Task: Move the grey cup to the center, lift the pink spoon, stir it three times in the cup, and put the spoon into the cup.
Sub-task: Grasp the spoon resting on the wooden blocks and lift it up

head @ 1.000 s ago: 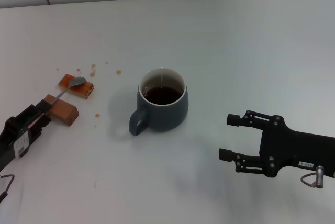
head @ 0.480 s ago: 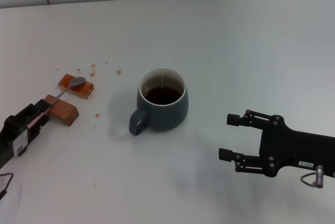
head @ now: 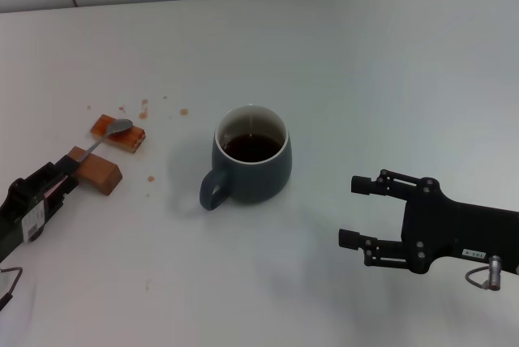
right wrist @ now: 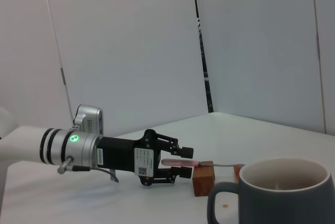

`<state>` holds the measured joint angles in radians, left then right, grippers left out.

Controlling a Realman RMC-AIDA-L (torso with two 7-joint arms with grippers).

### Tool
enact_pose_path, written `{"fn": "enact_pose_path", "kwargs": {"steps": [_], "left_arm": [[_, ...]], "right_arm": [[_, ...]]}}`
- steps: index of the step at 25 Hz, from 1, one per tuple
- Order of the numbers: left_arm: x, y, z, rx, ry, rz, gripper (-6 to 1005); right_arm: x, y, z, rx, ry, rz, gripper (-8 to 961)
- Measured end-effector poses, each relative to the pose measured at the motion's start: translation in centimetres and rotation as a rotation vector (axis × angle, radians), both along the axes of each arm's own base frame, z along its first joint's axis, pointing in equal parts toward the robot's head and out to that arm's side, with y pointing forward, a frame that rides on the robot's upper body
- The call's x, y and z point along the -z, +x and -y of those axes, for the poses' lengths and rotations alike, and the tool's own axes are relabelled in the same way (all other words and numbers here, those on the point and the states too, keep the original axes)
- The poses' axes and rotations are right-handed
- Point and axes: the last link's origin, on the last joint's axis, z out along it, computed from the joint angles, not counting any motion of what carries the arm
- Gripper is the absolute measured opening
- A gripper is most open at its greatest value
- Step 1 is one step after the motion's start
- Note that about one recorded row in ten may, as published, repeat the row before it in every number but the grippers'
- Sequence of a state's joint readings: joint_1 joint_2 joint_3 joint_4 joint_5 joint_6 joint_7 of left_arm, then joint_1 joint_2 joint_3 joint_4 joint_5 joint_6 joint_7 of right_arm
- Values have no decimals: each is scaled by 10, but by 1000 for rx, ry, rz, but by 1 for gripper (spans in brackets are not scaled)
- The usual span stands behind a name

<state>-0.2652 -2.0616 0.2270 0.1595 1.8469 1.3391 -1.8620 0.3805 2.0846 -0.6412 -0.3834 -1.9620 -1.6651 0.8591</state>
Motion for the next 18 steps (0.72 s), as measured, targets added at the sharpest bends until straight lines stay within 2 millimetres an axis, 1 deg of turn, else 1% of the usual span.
{"fn": "enact_pose_path", "kwargs": {"steps": [11,17,18], "left_arm": [[0,0,0,1,-2,-1,411],[1,1,0,5,-6,-1,383],[2,1,0,4,-6,0,345]], "right_arm": [[0,0,1,-2,-3,0,795],[0,0,1,-5,-6,-1,795],[0,0,1,-5,-6,-1,795]]}}
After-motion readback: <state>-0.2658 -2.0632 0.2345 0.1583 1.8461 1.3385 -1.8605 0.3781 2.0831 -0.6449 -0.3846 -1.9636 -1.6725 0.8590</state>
